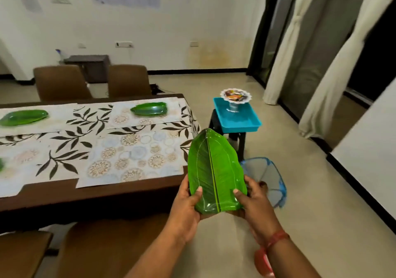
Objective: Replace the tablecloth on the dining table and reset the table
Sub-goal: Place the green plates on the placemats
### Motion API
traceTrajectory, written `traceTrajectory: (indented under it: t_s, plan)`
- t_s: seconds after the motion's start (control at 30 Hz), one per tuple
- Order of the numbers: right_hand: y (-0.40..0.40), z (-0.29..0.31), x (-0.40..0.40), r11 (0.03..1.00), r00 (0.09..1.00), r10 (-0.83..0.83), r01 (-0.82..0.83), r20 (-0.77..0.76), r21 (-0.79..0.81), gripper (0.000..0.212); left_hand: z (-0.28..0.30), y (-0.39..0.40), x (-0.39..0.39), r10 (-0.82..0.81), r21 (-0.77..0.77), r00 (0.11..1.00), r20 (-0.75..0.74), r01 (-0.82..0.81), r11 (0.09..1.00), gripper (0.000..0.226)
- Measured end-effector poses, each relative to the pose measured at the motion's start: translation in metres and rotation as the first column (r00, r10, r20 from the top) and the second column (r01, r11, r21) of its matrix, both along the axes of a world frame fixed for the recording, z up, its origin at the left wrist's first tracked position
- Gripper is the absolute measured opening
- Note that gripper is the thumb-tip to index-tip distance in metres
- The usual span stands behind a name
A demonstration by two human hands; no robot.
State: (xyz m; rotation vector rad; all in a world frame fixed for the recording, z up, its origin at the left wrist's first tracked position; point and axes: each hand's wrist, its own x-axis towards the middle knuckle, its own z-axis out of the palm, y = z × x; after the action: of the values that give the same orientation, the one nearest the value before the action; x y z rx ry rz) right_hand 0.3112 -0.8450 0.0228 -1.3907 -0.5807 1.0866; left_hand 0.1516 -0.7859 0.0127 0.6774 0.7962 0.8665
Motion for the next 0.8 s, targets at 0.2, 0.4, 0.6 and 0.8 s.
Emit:
traceTrajectory:
  t_s: [0.2,0.4,0.6,0.8]
  plan:
    - [0.144,-0.024,0.009,0.981,0.986,0.167,-0.167,-0.015,-0.101,0.036,-0.023,0.105,0.014,0.235,-0.104,0.971,0.051,-0.229,0.968,0.042]
    - [0.279,-0.038,-0.019,0.899,0.909,0.416,-0.416,-0.031,-0.134,0.030,-0.033,0.199,-0.014,0.494,-0.127,0.869,0.004,-0.489,0.863,0.046]
    - [0.399,-0.078,-0.049,0.717,0.742,0.667,-0.664,-0.069,-0.212,0.031,-0.055,0.255,-0.045,0.645,-0.216,0.751,-0.141,-0.659,0.720,0.042]
    - [0.493,-0.121,-0.065,0.475,0.554,0.827,-0.782,-0.100,-0.404,0.039,-0.073,0.280,-0.054,0.716,-0.399,0.619,-0.322,-0.775,0.490,0.036]
